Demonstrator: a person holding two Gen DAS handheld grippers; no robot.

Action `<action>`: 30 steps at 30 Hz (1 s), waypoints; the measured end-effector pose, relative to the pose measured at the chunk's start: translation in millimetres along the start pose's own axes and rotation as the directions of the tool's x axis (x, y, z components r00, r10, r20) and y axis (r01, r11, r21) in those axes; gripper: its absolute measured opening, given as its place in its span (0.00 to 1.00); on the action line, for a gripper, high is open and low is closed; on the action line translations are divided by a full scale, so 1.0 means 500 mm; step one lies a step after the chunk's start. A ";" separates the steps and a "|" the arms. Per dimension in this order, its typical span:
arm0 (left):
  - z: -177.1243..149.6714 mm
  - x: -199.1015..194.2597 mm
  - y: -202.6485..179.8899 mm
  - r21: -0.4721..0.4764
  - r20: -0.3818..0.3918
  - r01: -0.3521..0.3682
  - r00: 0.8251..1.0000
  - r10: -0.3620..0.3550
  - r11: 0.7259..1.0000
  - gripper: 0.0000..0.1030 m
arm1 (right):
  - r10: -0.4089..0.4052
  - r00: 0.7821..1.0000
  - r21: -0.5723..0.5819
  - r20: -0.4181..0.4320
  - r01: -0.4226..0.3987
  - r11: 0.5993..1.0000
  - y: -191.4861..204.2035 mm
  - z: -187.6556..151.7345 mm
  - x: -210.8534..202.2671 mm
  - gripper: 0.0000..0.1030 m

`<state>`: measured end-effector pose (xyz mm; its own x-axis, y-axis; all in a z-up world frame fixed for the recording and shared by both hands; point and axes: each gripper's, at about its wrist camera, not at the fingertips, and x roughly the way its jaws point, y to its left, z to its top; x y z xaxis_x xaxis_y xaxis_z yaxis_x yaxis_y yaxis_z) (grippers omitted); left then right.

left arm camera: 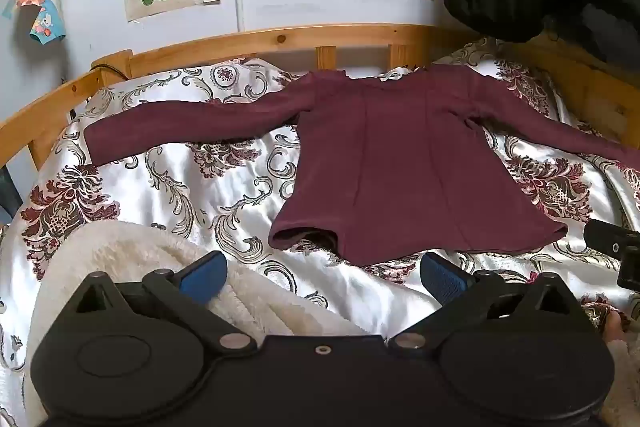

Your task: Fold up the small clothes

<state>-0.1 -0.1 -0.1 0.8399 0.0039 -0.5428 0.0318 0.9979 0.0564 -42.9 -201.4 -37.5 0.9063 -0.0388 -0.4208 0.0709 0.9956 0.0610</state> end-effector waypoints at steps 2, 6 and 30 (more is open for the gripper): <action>0.000 0.000 0.000 0.000 -0.002 -0.002 1.000 0.002 1.000 0.99 | -0.002 1.000 -0.005 0.000 0.002 1.000 -0.001 0.001 -0.001 1.00; -0.001 -0.003 0.002 -0.006 -0.004 0.001 1.000 -0.001 1.000 0.99 | -0.005 1.000 -0.014 0.001 0.005 1.000 -0.006 0.002 -0.006 1.00; -0.001 0.006 0.007 -0.018 -0.018 0.007 1.000 -0.008 1.000 0.99 | -0.010 1.000 0.006 -0.013 0.010 1.000 -0.003 0.001 0.004 1.00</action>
<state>2.3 3.5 -1.9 0.8298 -0.0027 -0.5580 0.0282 0.9989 0.0371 -41.0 -203.0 -37.8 0.9000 -0.0474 -0.4333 0.0825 0.9946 0.0627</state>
